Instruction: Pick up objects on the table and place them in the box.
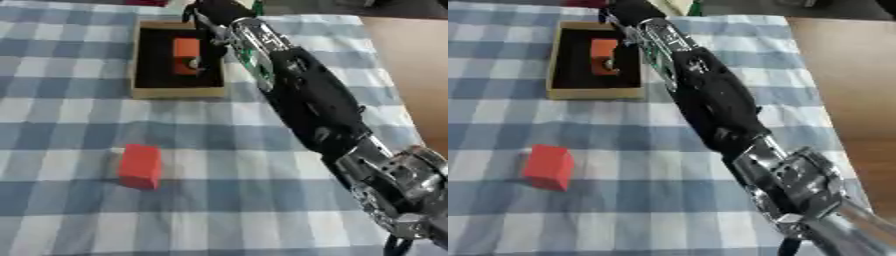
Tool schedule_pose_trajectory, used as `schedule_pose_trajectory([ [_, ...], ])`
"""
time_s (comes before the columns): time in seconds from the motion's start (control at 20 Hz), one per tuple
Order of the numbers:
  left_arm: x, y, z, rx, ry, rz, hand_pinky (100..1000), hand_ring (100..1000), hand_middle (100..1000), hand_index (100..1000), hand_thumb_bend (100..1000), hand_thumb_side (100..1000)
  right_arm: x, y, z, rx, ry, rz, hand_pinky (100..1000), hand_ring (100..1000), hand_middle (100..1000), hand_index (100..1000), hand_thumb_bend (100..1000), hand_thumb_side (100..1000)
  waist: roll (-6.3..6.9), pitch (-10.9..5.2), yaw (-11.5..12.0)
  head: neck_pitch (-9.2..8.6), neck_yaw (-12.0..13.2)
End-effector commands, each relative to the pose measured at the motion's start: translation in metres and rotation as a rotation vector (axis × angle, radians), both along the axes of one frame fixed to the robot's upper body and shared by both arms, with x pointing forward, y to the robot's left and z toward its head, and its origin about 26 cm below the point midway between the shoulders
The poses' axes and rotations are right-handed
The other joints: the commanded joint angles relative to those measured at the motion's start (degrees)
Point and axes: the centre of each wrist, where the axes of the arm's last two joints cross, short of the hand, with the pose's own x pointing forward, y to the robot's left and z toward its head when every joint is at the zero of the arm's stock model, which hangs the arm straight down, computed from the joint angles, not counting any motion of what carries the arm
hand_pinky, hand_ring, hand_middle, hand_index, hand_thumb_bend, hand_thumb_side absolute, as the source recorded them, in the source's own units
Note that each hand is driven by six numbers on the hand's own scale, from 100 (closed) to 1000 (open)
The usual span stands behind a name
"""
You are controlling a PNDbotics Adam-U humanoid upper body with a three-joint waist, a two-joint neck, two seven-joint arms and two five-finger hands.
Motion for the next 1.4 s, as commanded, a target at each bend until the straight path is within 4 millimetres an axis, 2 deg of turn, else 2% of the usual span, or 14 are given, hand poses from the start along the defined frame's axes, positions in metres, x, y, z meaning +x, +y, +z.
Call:
schedule_pose_trajectory([
  [0.05, -0.002, -0.001, 0.015, 0.059, -0.026, -0.016, 738, 637, 645, 785, 100, 858, -0.015, -0.010, 0.043, 0.040, -0.071, 0.032, 857, 842, 590, 818, 418, 325, 0.65, -1.46, -0.25, -0.24, 0.57],
  [0.4, 0.001, -0.004, 0.037, 0.246, -0.026, -0.008, 739, 635, 650, 790, 100, 844, -0.056, -0.038, 0.083, 0.077, -0.152, 0.088, 853, 842, 582, 820, 322, 318, 0.84, -1.58, -1.44, -0.16, 2.02],
  [0.5, 0.002, -0.006, 0.045, 0.341, -0.017, 0.006, 741, 638, 653, 794, 100, 836, -0.072, -0.047, 0.092, 0.089, -0.188, 0.112, 851, 839, 576, 817, 262, 311, 0.97, -1.50, -1.81, -0.07, 2.54],
  [0.55, 0.002, -0.007, 0.049, 0.394, -0.010, 0.021, 743, 642, 656, 795, 100, 829, -0.080, -0.052, 0.096, 0.102, -0.207, 0.121, 846, 831, 557, 811, 169, 323, 1.04, -1.46, -1.99, -0.02, 2.78],
  [0.65, 0.003, -0.011, 0.059, 0.522, 0.004, 0.063, 746, 651, 661, 796, 100, 815, -0.096, -0.061, 0.101, 0.139, -0.245, 0.137, 842, 828, 543, 809, 100, 323, 1.18, -1.34, -2.49, -0.05, 3.38],
  [0.8, 0.004, -0.020, 0.073, 0.710, 0.002, 0.113, 757, 672, 674, 804, 100, 801, -0.119, -0.075, 0.105, 0.181, -0.295, 0.147, 840, 825, 535, 805, 100, 346, 1.32, -1.04, -3.24, -0.19, 4.06],
  [0.9, 0.005, -0.027, 0.078, 0.840, 0.012, 0.128, 775, 702, 692, 816, 100, 823, -0.138, -0.083, 0.108, 0.218, -0.355, 0.161, 838, 825, 536, 803, 100, 378, 1.49, -0.75, -3.72, -0.32, 4.55],
  [1.15, 0.007, -0.045, 0.084, 1.125, 0.113, 0.124, 792, 741, 721, 841, 100, 857, -0.184, -0.099, 0.111, 0.301, -0.519, 0.172, 835, 823, 535, 794, 100, 454, 1.74, -0.27, -4.72, -0.47, 5.42],
  [1.3, 0.008, -0.057, 0.088, 1.235, 0.170, 0.094, 800, 749, 726, 845, 206, 795, -0.198, -0.106, 0.108, 0.348, -0.576, 0.165, 836, 818, 530, 772, 112, 623, 1.89, -0.18, -5.24, -0.61, 6.04],
  [1.4, 0.009, -0.066, 0.090, 1.298, 0.207, 0.075, 809, 760, 734, 851, 276, 763, -0.199, -0.110, 0.105, 0.388, -0.595, 0.163, 836, 811, 519, 755, 122, 666, 1.98, -0.18, -5.41, -0.69, 6.37],
])
